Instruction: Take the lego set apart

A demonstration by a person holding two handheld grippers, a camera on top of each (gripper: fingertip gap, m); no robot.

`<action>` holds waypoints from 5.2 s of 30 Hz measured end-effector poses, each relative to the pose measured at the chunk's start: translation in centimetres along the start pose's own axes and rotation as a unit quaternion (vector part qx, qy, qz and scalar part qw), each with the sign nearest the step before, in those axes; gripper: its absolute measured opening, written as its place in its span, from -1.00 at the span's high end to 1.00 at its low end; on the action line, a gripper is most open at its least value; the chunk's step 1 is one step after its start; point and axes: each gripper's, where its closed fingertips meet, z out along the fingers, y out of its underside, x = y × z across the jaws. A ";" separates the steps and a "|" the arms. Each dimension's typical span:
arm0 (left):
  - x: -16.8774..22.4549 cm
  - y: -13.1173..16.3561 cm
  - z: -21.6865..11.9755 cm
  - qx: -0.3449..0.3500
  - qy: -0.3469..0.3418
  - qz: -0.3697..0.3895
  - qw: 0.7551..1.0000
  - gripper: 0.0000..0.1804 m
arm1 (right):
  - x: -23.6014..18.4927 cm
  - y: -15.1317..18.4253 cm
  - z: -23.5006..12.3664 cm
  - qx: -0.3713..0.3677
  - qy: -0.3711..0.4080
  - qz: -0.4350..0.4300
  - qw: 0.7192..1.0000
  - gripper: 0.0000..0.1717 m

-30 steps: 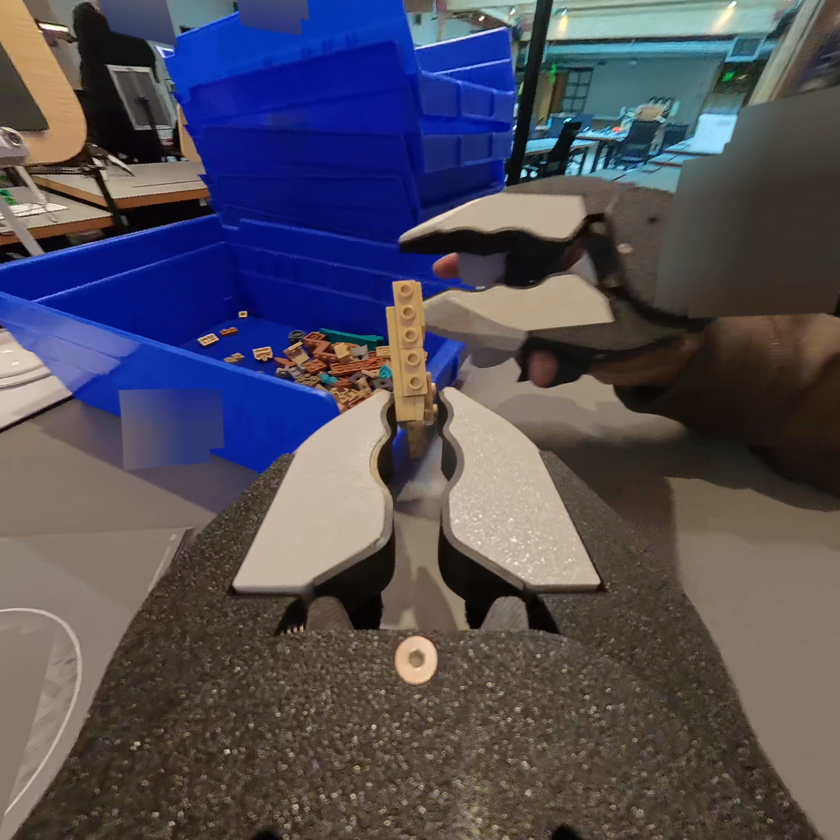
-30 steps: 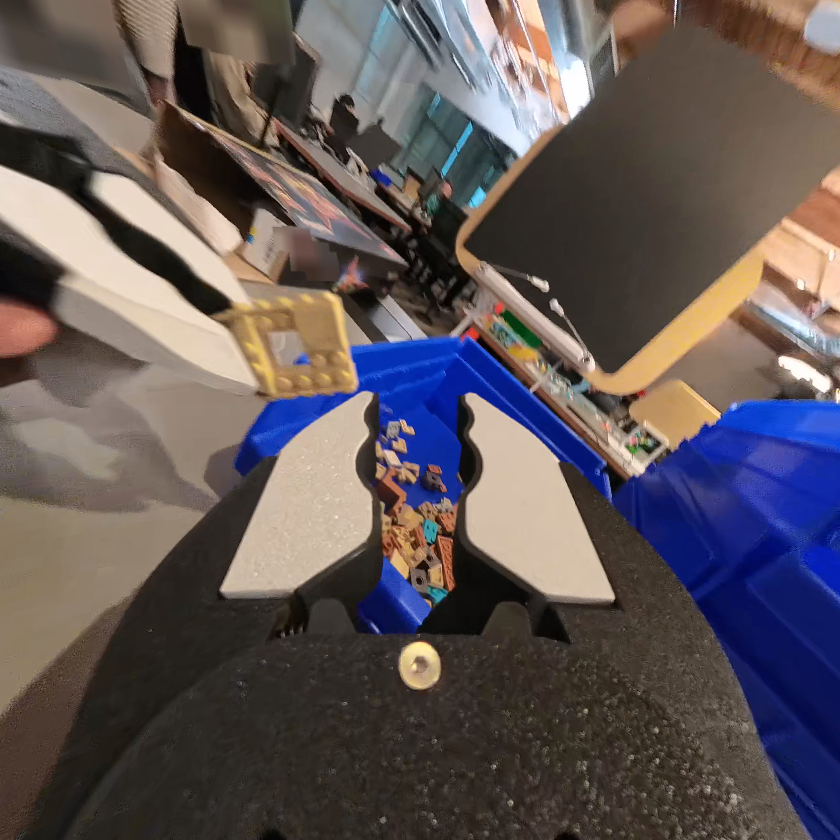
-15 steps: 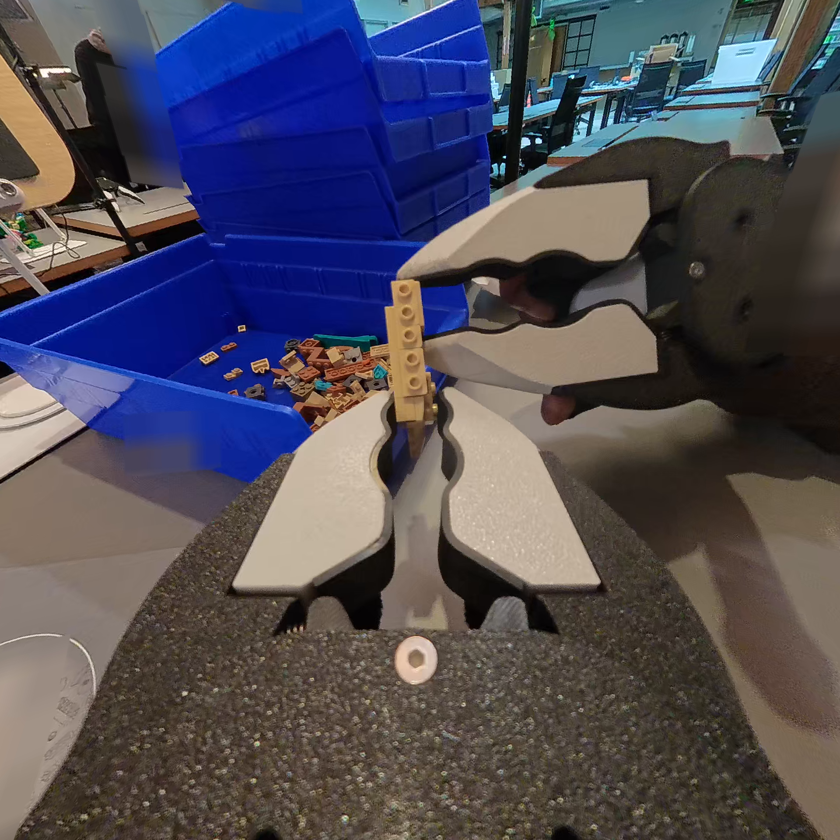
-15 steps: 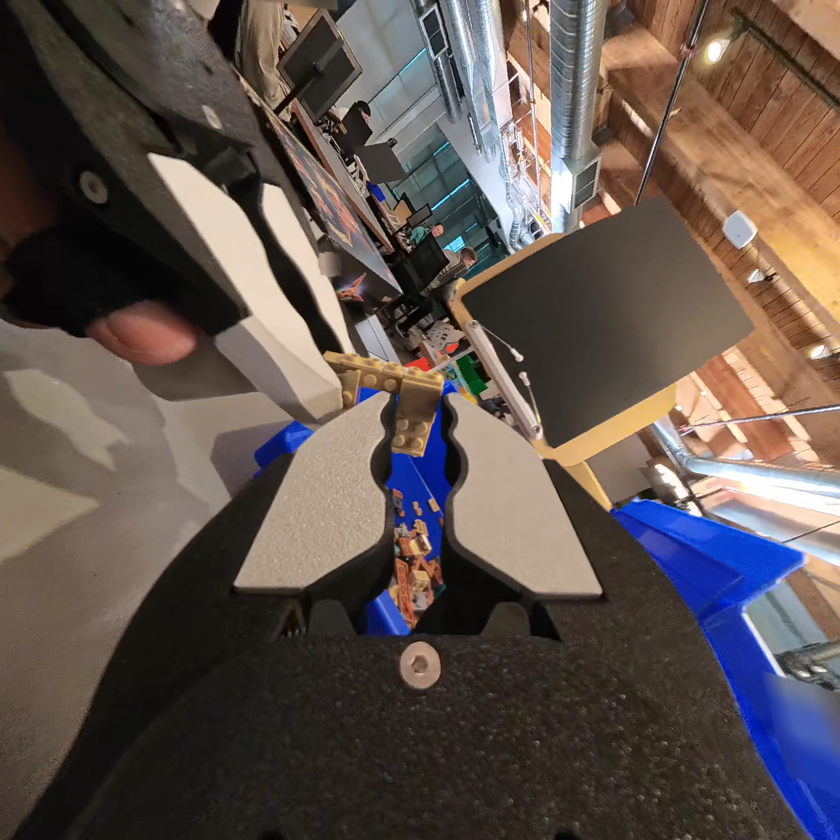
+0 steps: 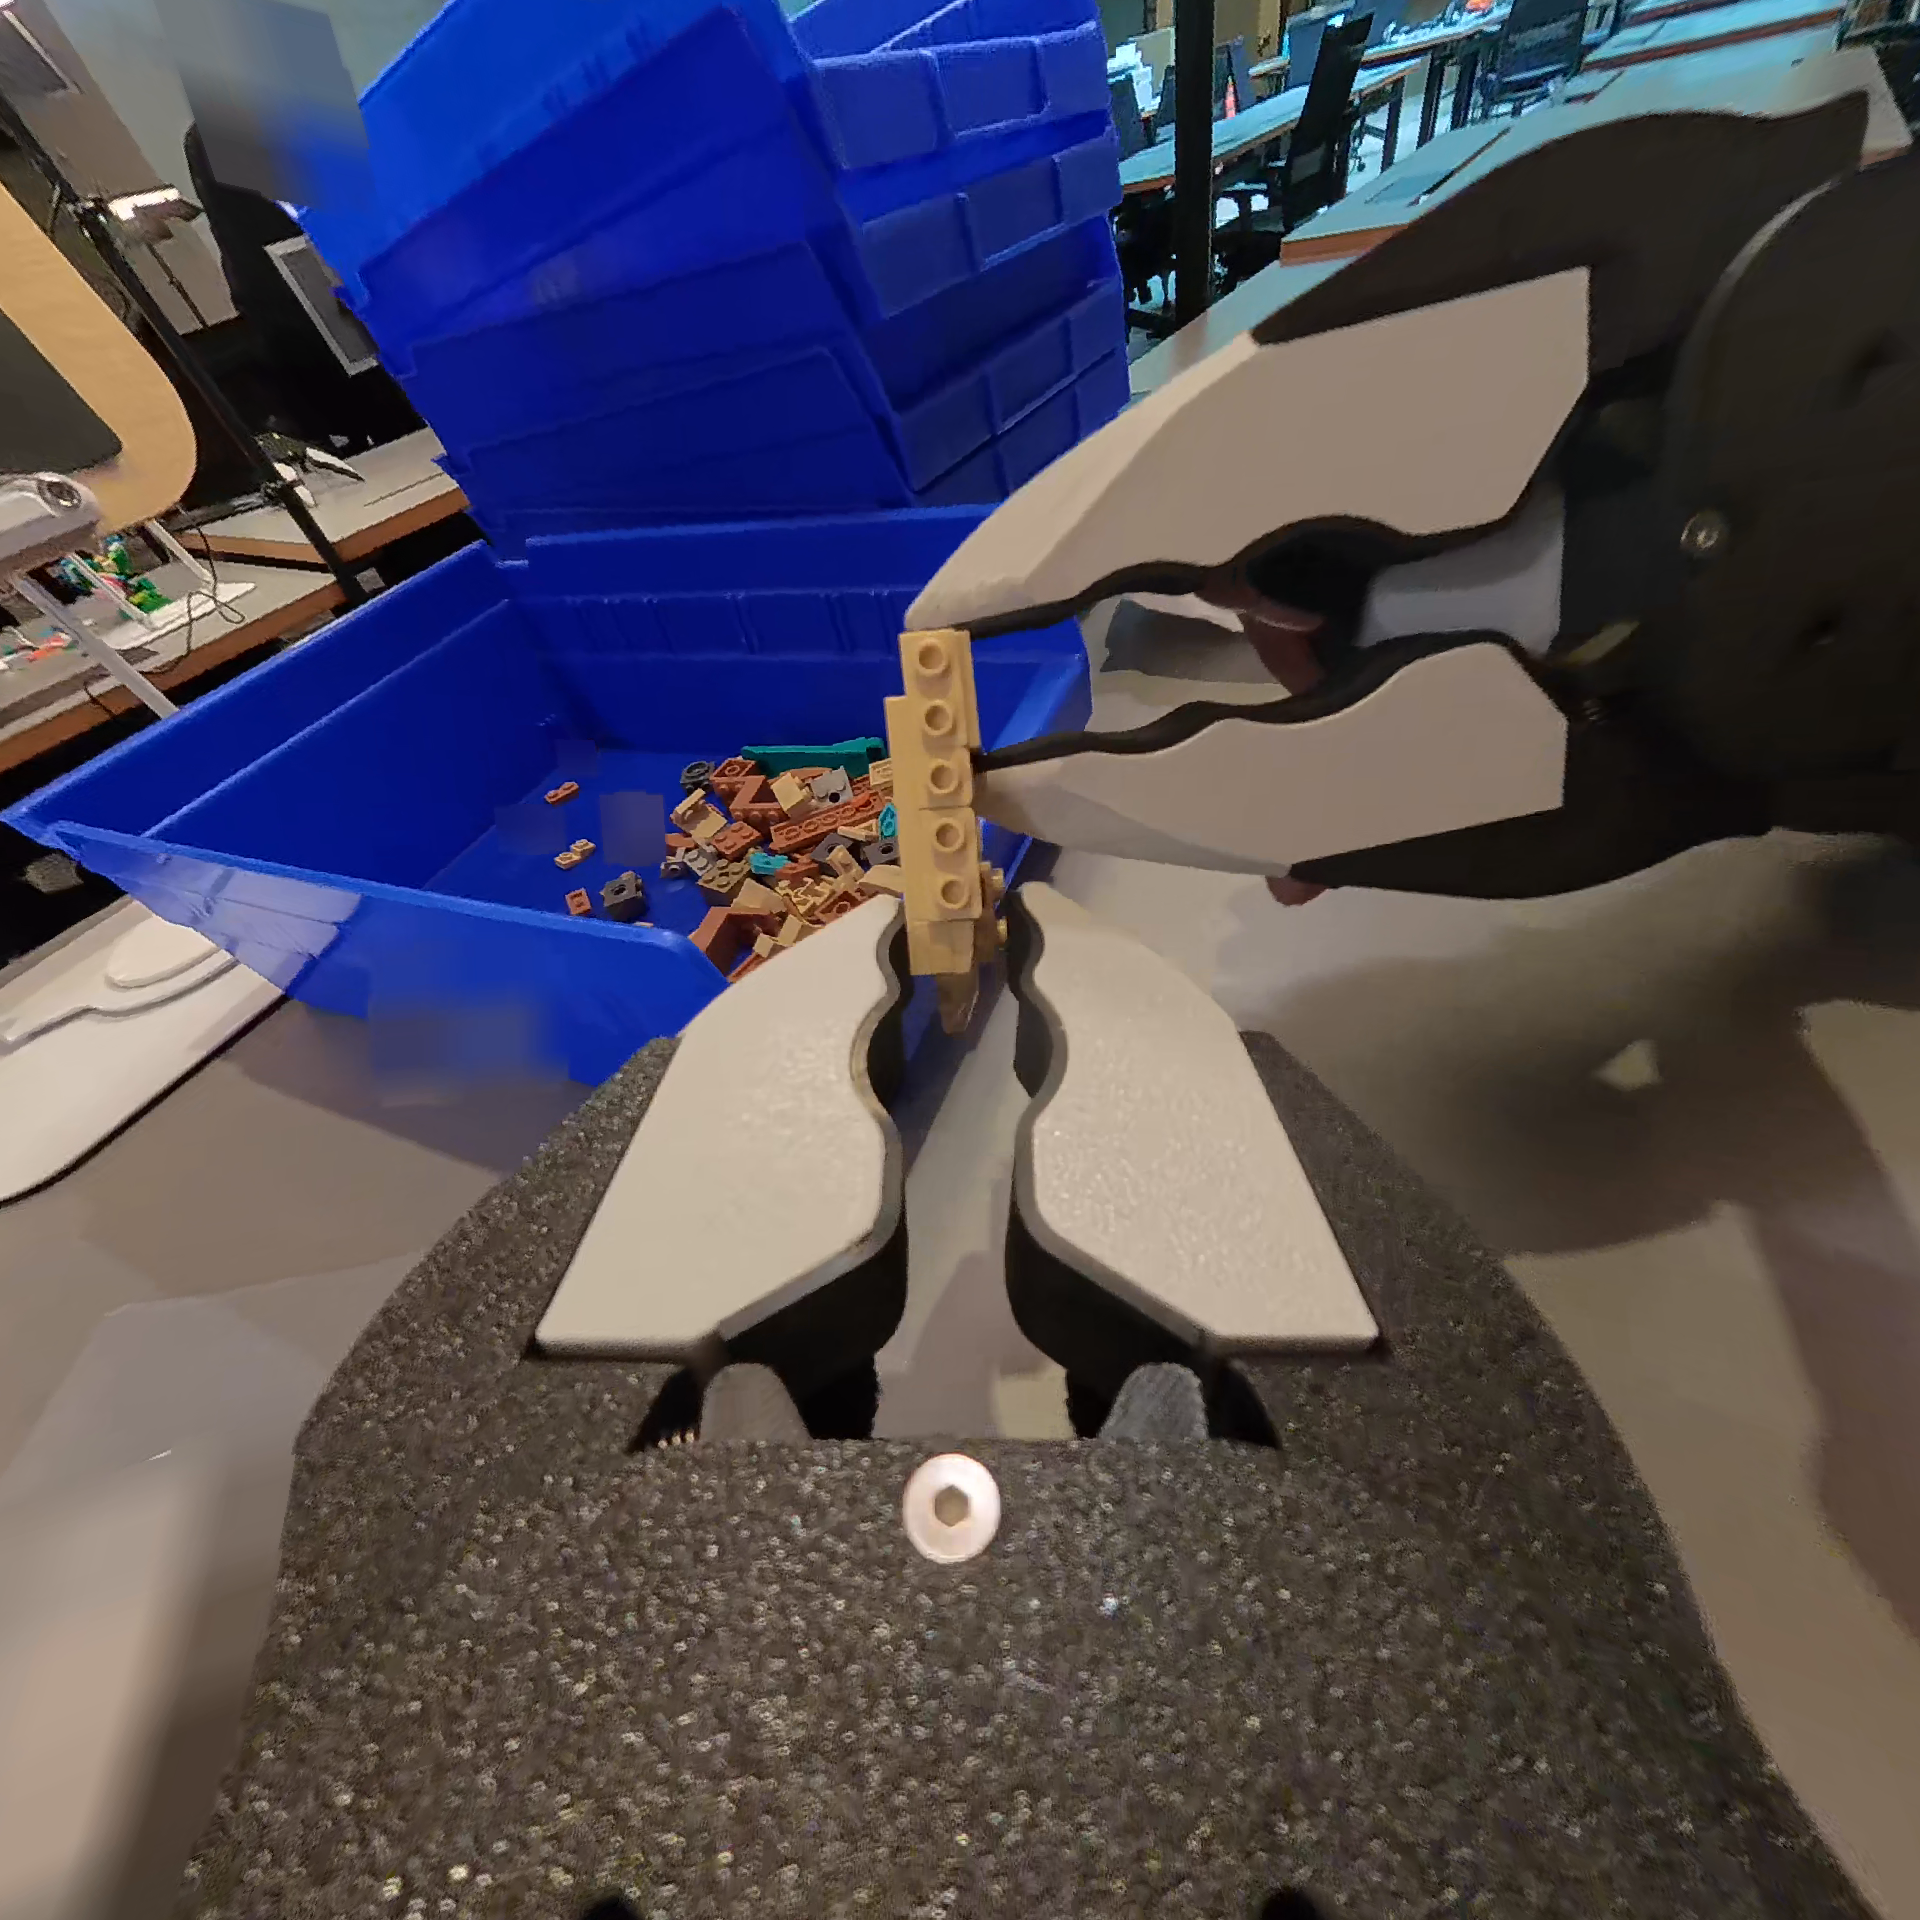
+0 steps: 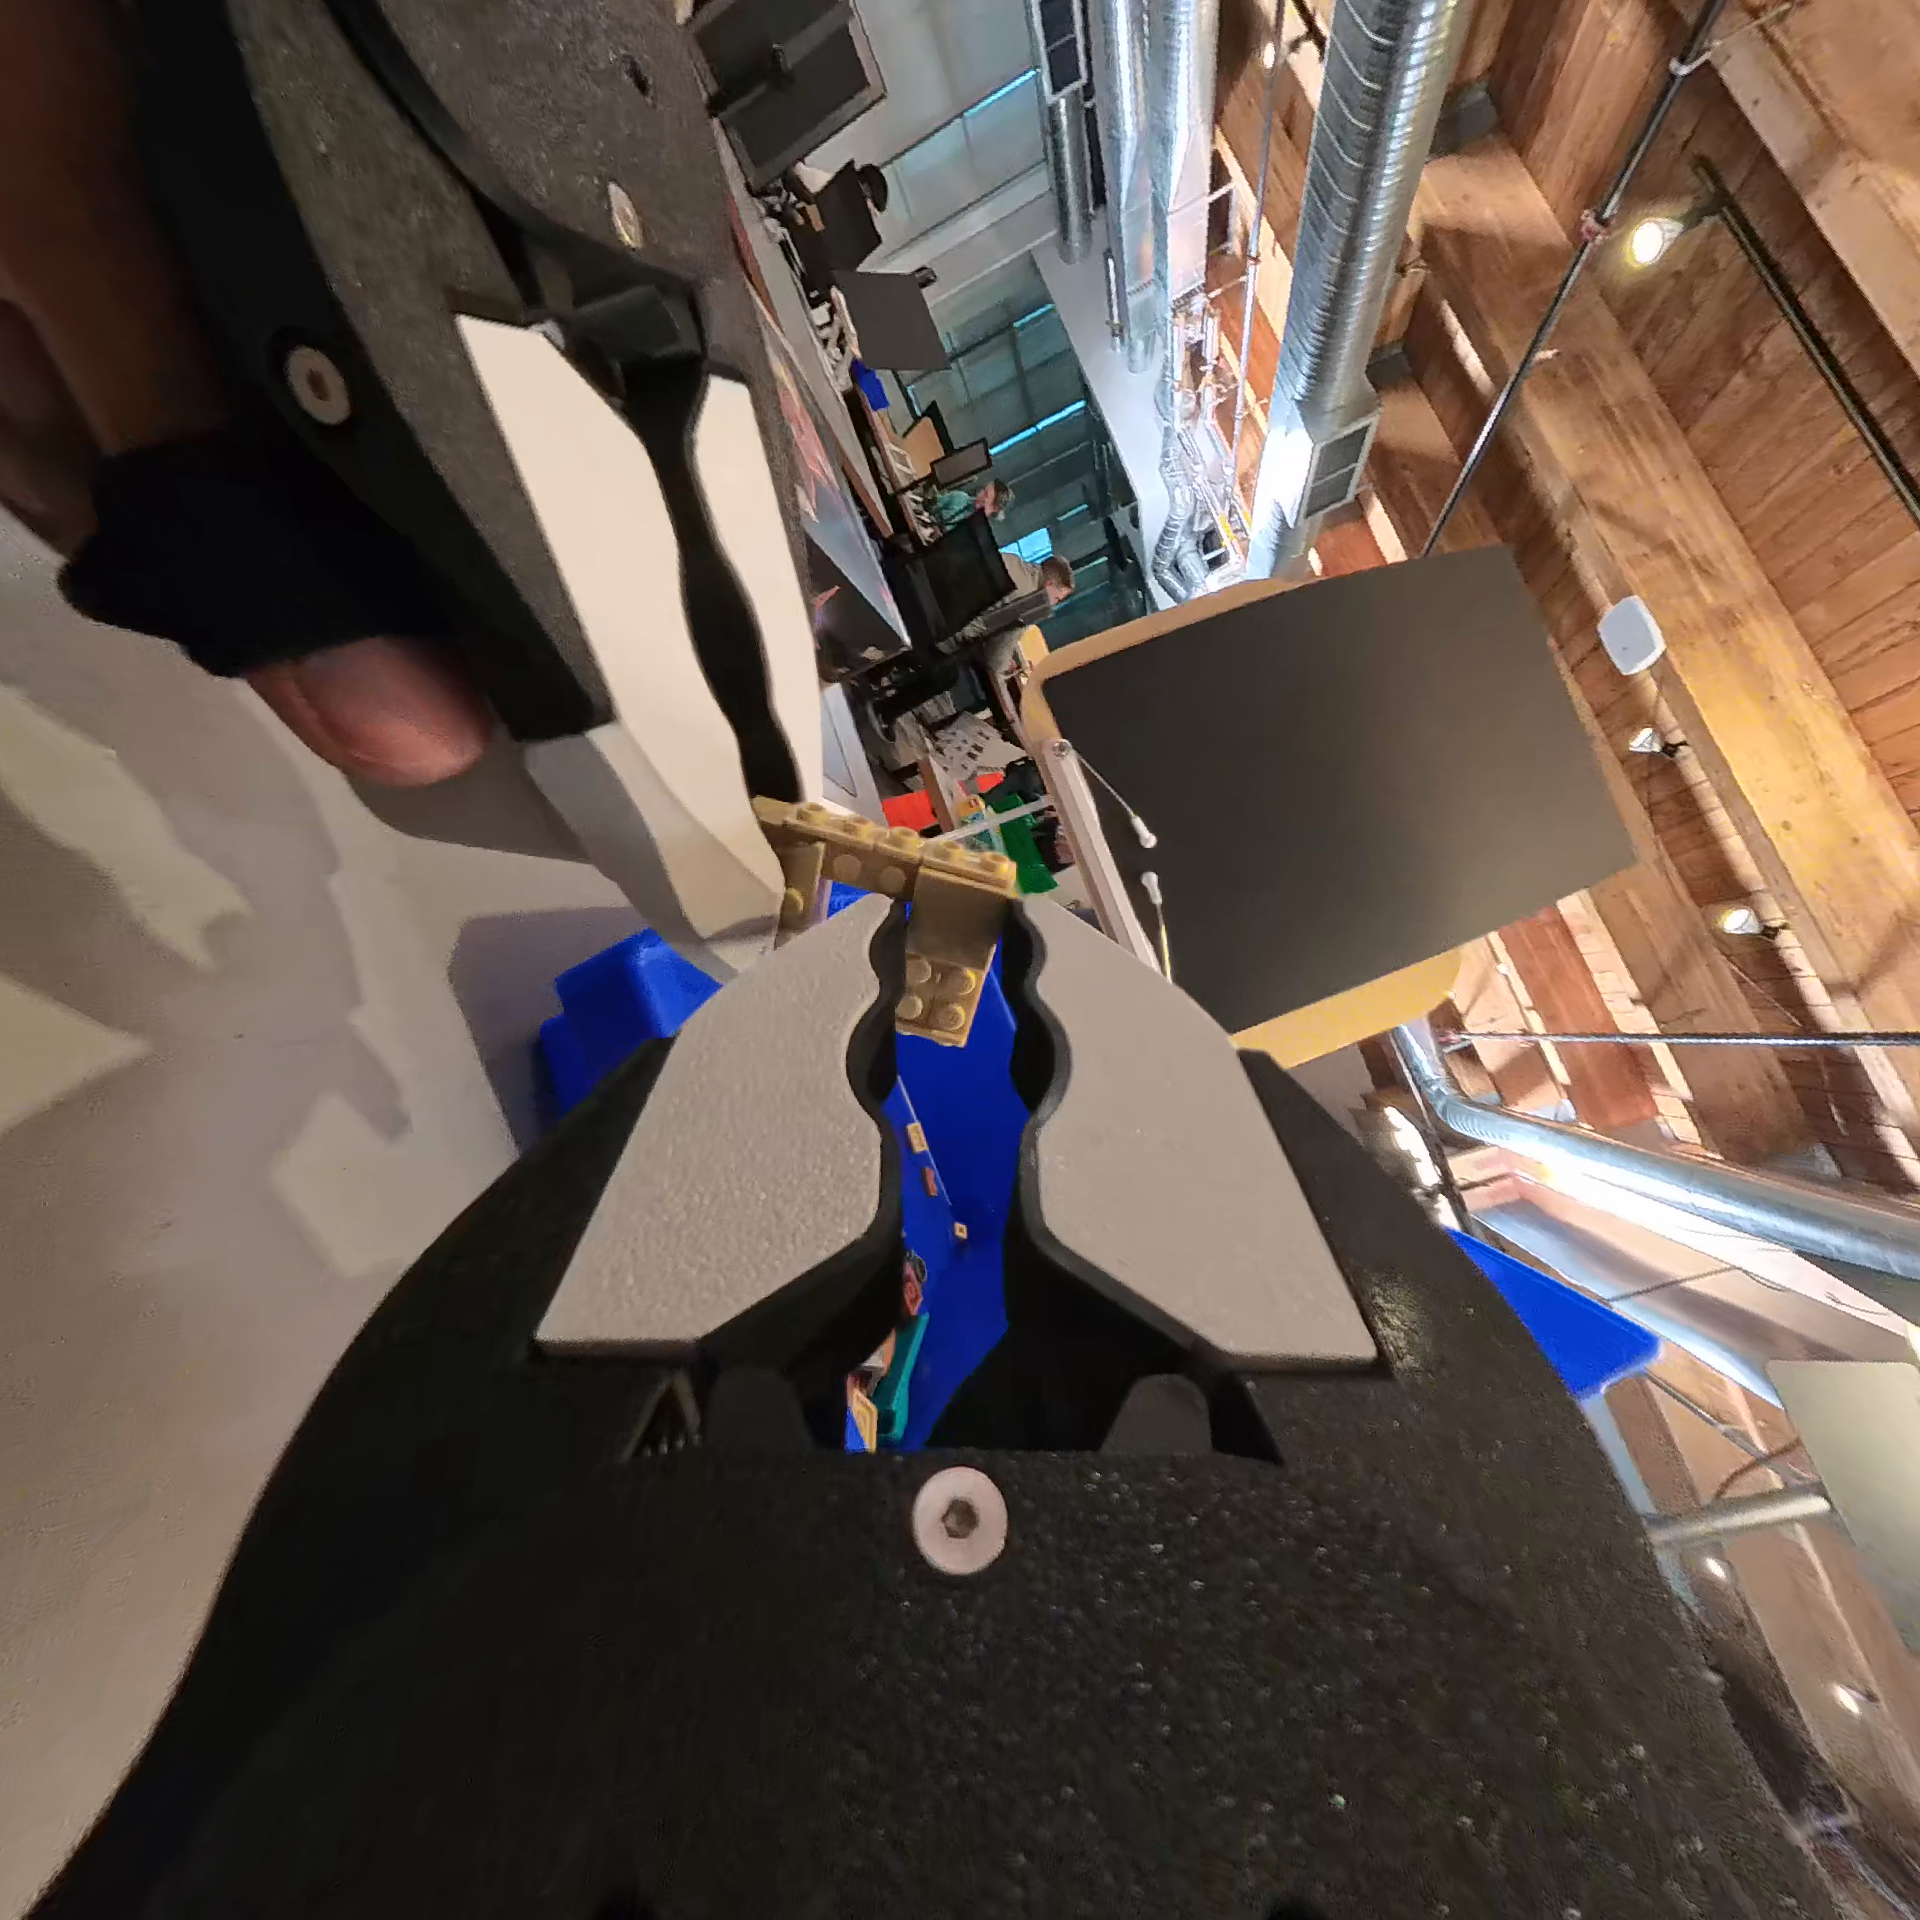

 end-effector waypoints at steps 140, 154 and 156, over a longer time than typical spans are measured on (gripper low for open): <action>1.4 5.8 0.4 -0.173 0.052 0.167 0.969 0.57 | -8.6 5.6 -3.2 -0.095 -0.297 0.146 0.939 0.57; 1.2 3.4 0.1 -0.115 0.017 0.234 0.965 0.57 | -6.3 4.1 -1.8 -0.063 -0.181 0.052 0.980 0.81; 1.2 3.2 0.0 -0.113 0.015 0.238 0.965 0.57 | -6.1 3.9 -1.8 -0.057 -0.171 0.033 0.983 0.82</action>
